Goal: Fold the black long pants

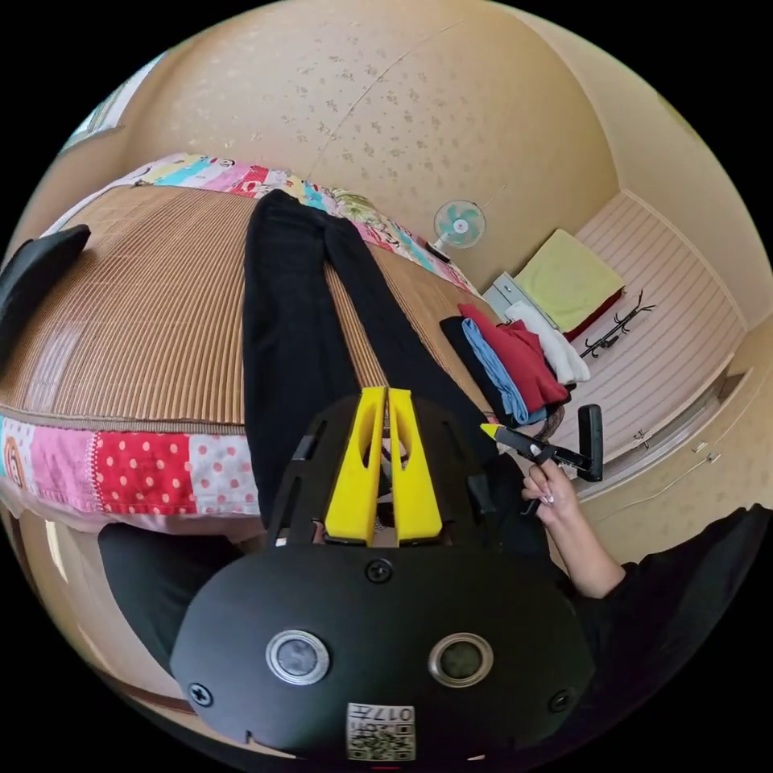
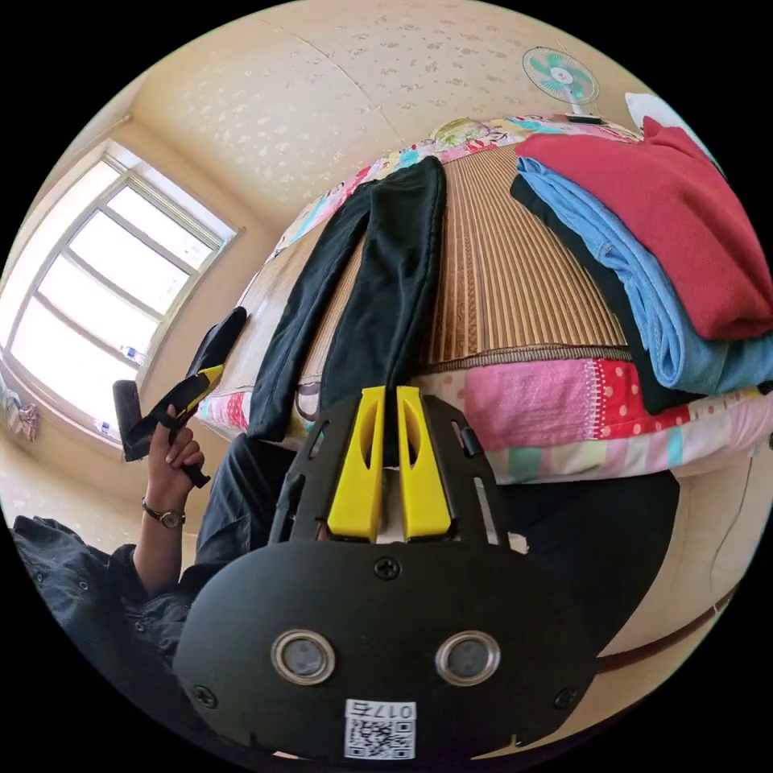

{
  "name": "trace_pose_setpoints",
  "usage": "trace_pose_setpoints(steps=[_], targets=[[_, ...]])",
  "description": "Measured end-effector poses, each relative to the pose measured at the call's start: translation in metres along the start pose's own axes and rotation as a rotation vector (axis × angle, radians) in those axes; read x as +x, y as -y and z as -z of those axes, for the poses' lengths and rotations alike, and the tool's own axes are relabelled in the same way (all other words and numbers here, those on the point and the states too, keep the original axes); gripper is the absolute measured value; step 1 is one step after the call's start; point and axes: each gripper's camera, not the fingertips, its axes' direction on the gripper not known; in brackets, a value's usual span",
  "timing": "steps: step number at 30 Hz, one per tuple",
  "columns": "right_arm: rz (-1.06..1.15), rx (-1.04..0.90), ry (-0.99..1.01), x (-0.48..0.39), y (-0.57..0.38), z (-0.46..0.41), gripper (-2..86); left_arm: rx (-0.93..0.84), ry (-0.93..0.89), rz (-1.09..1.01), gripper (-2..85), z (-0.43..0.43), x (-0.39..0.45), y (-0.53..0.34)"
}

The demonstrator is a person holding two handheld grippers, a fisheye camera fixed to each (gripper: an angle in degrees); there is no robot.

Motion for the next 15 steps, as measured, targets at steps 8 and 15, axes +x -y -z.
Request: trace_pose_setpoints(steps=[8,15], targets=[[0.333,0.036,-0.031,-0.104,0.015,0.022,3.5,-0.195,-0.363,-0.029,12.1,-0.059,0.038,0.082],[0.583,-0.077,0.015,-0.147,0.030,-0.029,3.4,-0.361,-0.260,-0.007,7.0,-0.095,0.003,0.092]])
